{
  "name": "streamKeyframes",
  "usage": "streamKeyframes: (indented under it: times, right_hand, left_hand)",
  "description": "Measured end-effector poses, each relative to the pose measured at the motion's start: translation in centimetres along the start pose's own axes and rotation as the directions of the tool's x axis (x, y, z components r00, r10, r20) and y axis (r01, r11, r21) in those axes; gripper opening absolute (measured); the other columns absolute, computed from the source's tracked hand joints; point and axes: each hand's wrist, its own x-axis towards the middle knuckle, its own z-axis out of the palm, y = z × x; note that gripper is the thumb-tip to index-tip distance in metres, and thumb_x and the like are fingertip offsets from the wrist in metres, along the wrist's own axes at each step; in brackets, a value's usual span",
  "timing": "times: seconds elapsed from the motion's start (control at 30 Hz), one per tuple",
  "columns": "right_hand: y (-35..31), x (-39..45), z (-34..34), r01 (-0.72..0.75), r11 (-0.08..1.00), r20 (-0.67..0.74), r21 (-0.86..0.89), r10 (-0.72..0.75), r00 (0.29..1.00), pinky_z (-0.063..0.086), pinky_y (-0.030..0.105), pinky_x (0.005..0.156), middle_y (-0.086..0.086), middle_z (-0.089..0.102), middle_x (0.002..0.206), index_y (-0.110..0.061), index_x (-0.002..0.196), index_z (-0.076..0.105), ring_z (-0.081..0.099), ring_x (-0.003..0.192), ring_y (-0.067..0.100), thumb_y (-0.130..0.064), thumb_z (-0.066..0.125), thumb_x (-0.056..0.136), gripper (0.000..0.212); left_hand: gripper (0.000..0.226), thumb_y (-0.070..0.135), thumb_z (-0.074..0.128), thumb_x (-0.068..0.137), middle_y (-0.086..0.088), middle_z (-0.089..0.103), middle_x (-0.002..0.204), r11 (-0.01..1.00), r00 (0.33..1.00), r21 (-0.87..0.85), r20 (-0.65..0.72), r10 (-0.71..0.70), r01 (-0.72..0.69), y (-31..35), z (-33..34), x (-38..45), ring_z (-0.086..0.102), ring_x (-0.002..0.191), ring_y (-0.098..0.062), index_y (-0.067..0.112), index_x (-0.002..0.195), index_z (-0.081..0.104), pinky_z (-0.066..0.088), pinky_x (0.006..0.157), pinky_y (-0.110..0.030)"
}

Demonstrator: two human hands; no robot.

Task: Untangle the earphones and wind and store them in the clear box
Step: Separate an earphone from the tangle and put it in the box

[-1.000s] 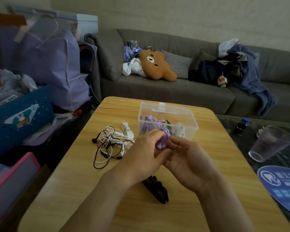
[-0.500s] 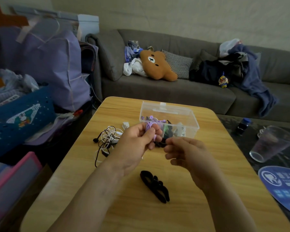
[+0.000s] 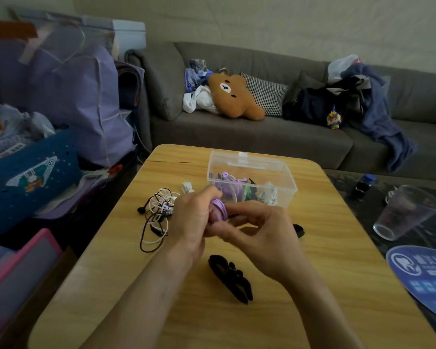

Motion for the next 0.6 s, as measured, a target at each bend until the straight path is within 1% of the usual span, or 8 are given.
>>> streamKeyframes:
  times: [0.07, 0.1, 0.17, 0.27, 0.37, 0.5, 0.53, 0.6]
  right_hand:
    - [-0.1, -0.1, 0.7, 0.012, 0.999, -0.007, -0.038, -0.012, 1.000, 0.062, 0.032, 0.074, -0.015, 0.072, 0.102, -0.030, 0.113, 0.075, 0.069, 0.086, 0.004, -0.049, 0.079, 0.070, 0.047]
    - [0.0, -0.2, 1.1, 0.013, 0.999, -0.045, -0.048, -0.015, 0.999, 0.062, 0.031, 0.073, -0.016, 0.072, 0.100, -0.032, 0.111, 0.075, 0.069, 0.085, 0.004, -0.046, 0.081, 0.072, 0.041]
    - [-0.1, -0.2, 1.9, 0.018, 0.999, -0.136, -0.037, -0.022, 0.990, 0.061, 0.031, 0.073, -0.017, 0.072, 0.095, -0.036, 0.107, 0.076, 0.069, 0.082, 0.004, -0.038, 0.081, 0.077, 0.031]
    - [-0.1, -0.4, 3.0, 0.050, 0.999, -0.194, -0.018, -0.053, 0.980, 0.059, 0.028, 0.074, -0.016, 0.071, 0.091, -0.035, 0.105, 0.077, 0.069, 0.081, 0.005, -0.031, 0.081, 0.080, 0.026]
    - [-0.1, -0.5, 3.4, 0.061, 0.997, -0.267, 0.040, -0.048, 0.963, 0.059, 0.031, 0.069, -0.013, 0.072, 0.085, -0.031, 0.099, 0.080, 0.070, 0.075, 0.010, -0.030, 0.084, 0.077, 0.022]
    - [-0.1, -0.6, 3.8, 0.025, 0.995, -0.284, 0.101, 0.005, 0.959, 0.060, 0.037, 0.067, -0.009, 0.073, 0.082, -0.029, 0.092, 0.079, 0.071, 0.072, 0.013, -0.031, 0.087, 0.075, 0.019]
    - [-0.1, -0.6, 3.8, 0.014, 0.993, -0.277, 0.113, 0.018, 0.961, 0.060, 0.038, 0.067, -0.008, 0.074, 0.081, -0.030, 0.091, 0.078, 0.071, 0.071, 0.014, -0.030, 0.087, 0.075, 0.018]
    - [-0.1, -0.7, 3.8, -0.009, 0.993, -0.251, 0.119, 0.038, 0.967, 0.060, 0.041, 0.066, -0.008, 0.074, 0.078, -0.029, 0.086, 0.077, 0.070, 0.069, 0.014, -0.030, 0.087, 0.076, 0.015]
  left_hand:
    - [0.042, 0.006, 0.055, 0.085, -0.003, 0.041, 0.049, 0.998, 0.998, -0.013, -0.040, 0.054, -0.054, -0.1, -0.2, 0.1, 0.040, 0.048, -0.017, 0.015, 0.044, 0.049, 0.033, 0.050, -0.028]
    - [0.043, 0.006, 0.053, 0.084, -0.003, 0.041, 0.051, 0.998, 0.996, -0.021, -0.057, 0.062, -0.063, -0.3, -0.3, 0.1, 0.041, 0.049, -0.017, 0.016, 0.043, 0.047, 0.034, 0.051, -0.028]
    - [0.043, 0.006, 0.052, 0.082, -0.001, 0.041, 0.051, 0.997, 0.993, -0.018, -0.093, 0.068, -0.070, -0.4, -0.4, 0.2, 0.042, 0.050, -0.016, 0.018, 0.041, 0.045, 0.035, 0.049, -0.028]
    - [0.045, 0.006, 0.051, 0.080, 0.001, 0.039, 0.048, 0.999, 0.989, -0.010, -0.142, 0.049, -0.051, -0.5, -0.5, 0.3, 0.040, 0.049, -0.017, 0.021, 0.037, 0.043, 0.034, 0.049, -0.027]
    - [0.045, 0.010, 0.049, 0.079, 0.005, 0.041, 0.046, 0.999, 0.994, -0.045, -0.109, -0.022, 0.017, -0.3, -0.5, 0.1, 0.040, 0.046, -0.014, 0.021, 0.036, 0.042, 0.034, 0.053, -0.028]
    - [0.038, 0.014, 0.049, 0.075, 0.004, 0.042, 0.048, 0.995, 0.993, -0.032, -0.061, -0.099, 0.097, 0.0, -1.0, 0.2, 0.041, 0.055, -0.019, 0.022, 0.038, 0.042, 0.036, 0.064, -0.037]
    - [0.038, 0.014, 0.049, 0.074, 0.004, 0.041, 0.048, 0.993, 0.991, -0.017, -0.061, -0.117, 0.116, 0.0, -1.1, 0.2, 0.040, 0.055, -0.019, 0.023, 0.038, 0.041, 0.036, 0.063, -0.037]
    - [0.040, 0.014, 0.047, 0.073, 0.004, 0.039, 0.046, 0.988, 0.987, 0.018, -0.041, -0.154, 0.155, 0.0, -1.1, 0.0, 0.037, 0.051, -0.017, 0.023, 0.036, 0.038, 0.032, 0.056, -0.030]
